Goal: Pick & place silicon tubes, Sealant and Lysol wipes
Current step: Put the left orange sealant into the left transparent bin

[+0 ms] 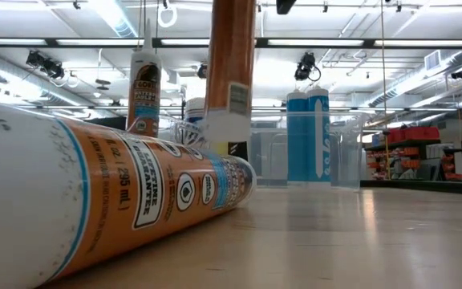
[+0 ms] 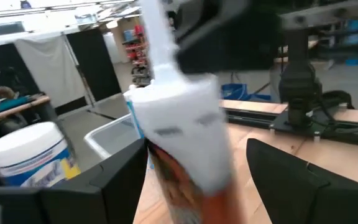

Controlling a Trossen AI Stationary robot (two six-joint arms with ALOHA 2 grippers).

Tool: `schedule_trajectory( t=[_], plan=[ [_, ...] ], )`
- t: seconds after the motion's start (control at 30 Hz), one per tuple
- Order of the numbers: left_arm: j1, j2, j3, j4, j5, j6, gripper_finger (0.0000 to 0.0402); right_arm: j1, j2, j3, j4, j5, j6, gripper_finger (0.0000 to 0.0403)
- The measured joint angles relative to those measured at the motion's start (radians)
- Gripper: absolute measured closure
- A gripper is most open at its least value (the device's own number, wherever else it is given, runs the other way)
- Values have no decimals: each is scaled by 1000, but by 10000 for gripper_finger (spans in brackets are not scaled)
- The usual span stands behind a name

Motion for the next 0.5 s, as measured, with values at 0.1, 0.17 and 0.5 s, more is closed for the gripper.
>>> schedule_trajectory(
  t=[0.1, 0.17, 0.5],
  plan=[
    [-36, 0, -1, -1, -48, 16, 125, -13, -2, 35, -57, 24, -15, 396],
    [-58, 0, -1, -2, -68, 16, 125, -24, -1, 43, -66, 28, -17, 397],
    [-161, 0, -1, -3, -124, -15, 125, -112, -1, 56, -72, 6, -7, 397]
  ],
)
